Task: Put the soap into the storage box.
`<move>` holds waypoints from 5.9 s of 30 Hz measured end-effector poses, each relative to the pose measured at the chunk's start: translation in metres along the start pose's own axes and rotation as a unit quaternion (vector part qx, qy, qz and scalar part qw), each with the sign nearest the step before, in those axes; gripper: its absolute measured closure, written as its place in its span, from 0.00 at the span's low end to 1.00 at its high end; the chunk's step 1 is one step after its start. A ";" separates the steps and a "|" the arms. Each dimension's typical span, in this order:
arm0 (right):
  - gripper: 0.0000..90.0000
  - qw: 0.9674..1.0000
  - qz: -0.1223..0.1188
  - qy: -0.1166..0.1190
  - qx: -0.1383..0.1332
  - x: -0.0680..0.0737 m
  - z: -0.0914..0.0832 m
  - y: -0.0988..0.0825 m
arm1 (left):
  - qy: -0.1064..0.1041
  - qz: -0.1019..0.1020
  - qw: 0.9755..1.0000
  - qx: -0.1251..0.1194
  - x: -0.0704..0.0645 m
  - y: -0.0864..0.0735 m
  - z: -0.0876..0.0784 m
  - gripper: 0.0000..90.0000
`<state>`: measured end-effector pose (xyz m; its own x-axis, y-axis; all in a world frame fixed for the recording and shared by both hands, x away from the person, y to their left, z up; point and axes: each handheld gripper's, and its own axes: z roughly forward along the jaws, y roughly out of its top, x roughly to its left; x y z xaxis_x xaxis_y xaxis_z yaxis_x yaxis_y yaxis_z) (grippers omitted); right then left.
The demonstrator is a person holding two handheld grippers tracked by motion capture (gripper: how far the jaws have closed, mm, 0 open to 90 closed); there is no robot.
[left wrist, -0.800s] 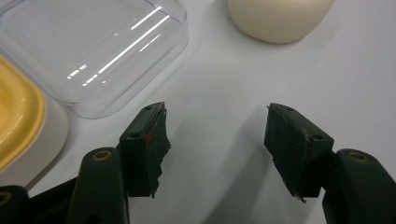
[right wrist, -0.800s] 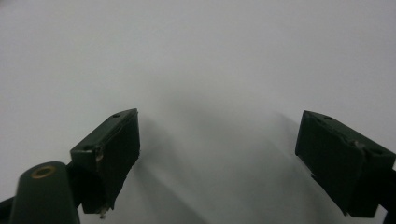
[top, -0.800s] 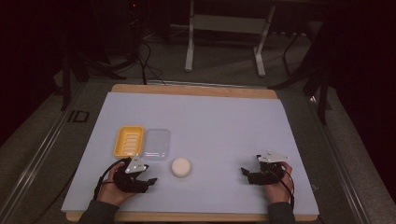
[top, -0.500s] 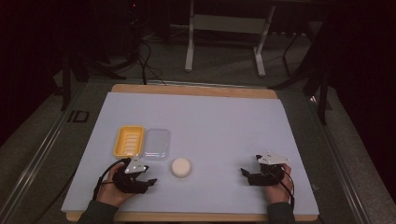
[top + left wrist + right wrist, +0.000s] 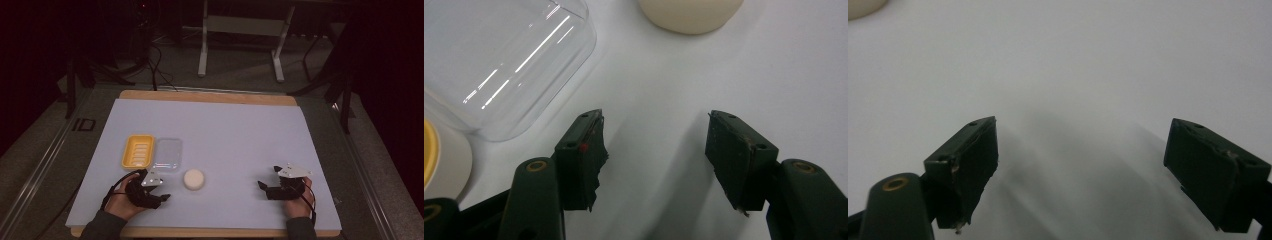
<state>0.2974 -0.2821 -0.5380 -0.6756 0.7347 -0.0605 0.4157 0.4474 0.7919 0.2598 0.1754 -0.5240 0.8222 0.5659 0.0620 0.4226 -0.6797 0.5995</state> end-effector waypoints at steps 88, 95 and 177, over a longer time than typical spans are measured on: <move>0.16 1.000 -0.012 -0.008 -0.010 0.003 -0.002 -0.001 | -0.054 0.149 0.981 0.109 0.016 0.088 0.017 0.31; 0.16 1.000 -0.012 -0.007 -0.010 0.003 -0.002 -0.001 | -0.064 0.155 0.978 0.125 0.014 0.092 0.022 0.26; 0.16 1.000 -0.014 -0.006 -0.012 0.003 -0.003 -0.001 | -0.099 0.179 0.965 0.167 0.005 0.118 0.060 0.20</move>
<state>0.2931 -0.2816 -0.5372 -0.6792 0.7283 -0.0906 0.3814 0.4557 0.8042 0.3367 0.0701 -0.5014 0.9808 0.1900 0.0442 0.1708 -0.9459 0.2758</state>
